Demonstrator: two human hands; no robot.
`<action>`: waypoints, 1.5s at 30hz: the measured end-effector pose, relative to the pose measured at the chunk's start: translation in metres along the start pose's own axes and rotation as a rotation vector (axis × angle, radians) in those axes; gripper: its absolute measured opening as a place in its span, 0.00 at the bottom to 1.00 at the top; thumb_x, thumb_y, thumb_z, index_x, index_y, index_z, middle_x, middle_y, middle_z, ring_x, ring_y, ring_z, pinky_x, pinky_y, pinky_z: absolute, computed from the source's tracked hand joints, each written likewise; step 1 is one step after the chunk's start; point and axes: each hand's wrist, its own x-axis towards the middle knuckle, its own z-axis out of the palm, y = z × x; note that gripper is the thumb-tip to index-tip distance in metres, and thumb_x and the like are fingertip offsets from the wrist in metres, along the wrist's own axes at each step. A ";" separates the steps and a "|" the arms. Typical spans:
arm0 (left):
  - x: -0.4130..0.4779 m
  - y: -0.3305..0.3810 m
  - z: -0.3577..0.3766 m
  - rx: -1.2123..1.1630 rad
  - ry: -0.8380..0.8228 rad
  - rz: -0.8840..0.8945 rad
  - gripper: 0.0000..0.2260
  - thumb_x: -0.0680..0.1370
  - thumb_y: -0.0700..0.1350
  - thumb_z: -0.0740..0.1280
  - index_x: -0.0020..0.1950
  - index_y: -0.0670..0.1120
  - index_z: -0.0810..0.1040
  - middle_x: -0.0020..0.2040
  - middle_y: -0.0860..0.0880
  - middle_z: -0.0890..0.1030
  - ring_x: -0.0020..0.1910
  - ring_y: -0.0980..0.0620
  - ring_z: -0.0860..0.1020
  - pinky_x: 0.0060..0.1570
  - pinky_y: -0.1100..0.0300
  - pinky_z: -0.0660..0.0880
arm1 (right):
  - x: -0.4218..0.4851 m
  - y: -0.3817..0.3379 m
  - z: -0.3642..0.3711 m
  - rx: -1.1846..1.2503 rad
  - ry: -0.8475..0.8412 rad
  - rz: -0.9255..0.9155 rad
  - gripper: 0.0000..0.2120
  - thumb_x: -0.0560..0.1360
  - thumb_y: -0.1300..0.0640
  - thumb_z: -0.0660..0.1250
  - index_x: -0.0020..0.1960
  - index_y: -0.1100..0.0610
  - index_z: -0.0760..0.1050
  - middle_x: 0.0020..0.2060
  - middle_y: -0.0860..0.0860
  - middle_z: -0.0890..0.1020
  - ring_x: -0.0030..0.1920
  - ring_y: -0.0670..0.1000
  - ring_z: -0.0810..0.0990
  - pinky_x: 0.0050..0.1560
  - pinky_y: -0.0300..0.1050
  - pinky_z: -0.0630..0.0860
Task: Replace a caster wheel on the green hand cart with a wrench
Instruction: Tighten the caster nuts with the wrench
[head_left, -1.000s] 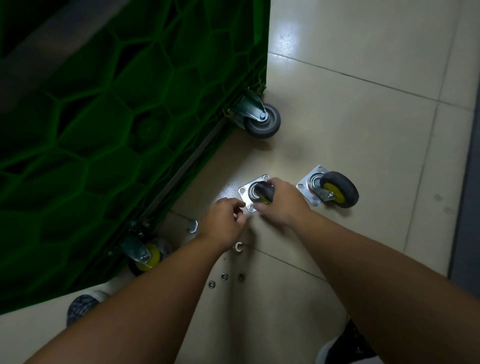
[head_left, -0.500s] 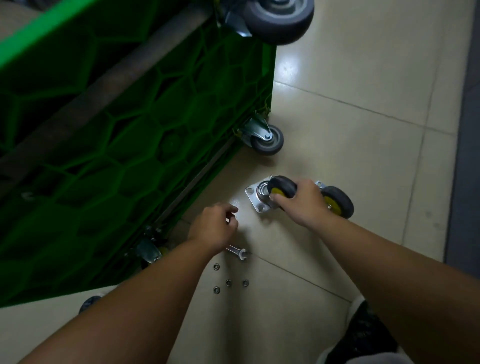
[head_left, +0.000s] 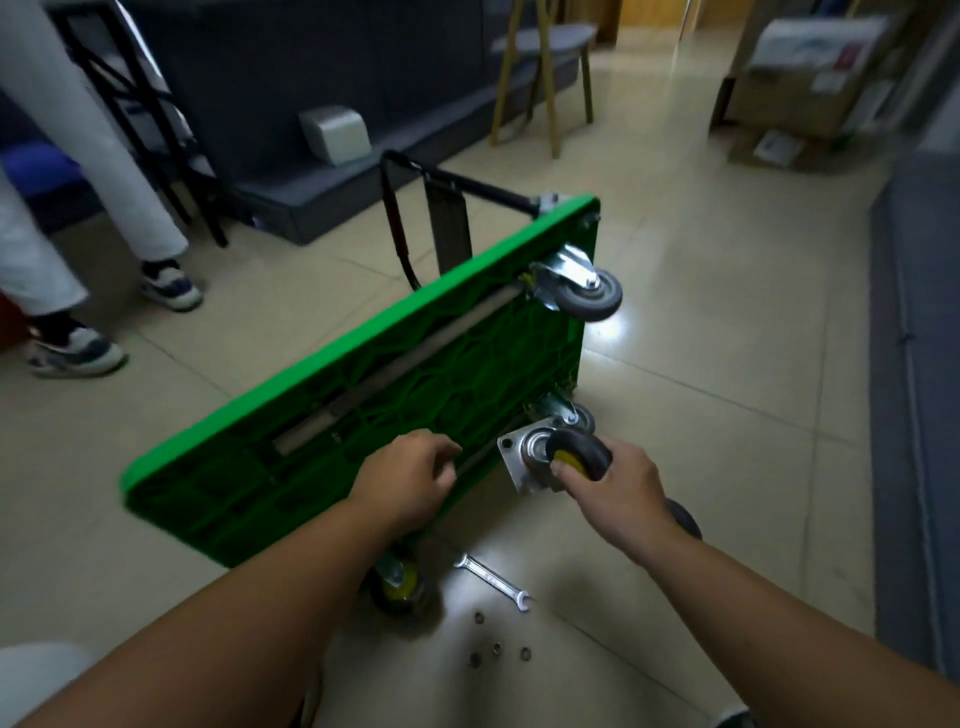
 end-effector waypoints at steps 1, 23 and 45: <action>-0.010 -0.002 -0.016 0.005 0.036 0.009 0.14 0.82 0.49 0.64 0.67 0.55 0.80 0.63 0.53 0.80 0.64 0.50 0.77 0.57 0.55 0.75 | -0.010 -0.012 -0.001 0.013 0.011 -0.023 0.08 0.71 0.51 0.76 0.48 0.50 0.81 0.37 0.47 0.81 0.39 0.47 0.79 0.33 0.34 0.69; -0.075 -0.142 -0.147 -0.204 0.369 -0.048 0.14 0.80 0.52 0.69 0.67 0.58 0.79 0.55 0.60 0.82 0.55 0.59 0.79 0.61 0.49 0.77 | -0.101 -0.099 0.129 0.482 -0.172 -0.174 0.22 0.72 0.62 0.77 0.63 0.50 0.79 0.53 0.45 0.84 0.53 0.40 0.83 0.49 0.30 0.76; -0.053 -0.152 -0.133 -0.246 0.139 -0.068 0.29 0.72 0.66 0.73 0.71 0.59 0.76 0.60 0.55 0.83 0.58 0.55 0.81 0.61 0.48 0.78 | -0.085 -0.113 0.173 0.614 -0.169 -0.295 0.23 0.72 0.64 0.76 0.65 0.53 0.78 0.56 0.48 0.83 0.57 0.47 0.82 0.56 0.38 0.79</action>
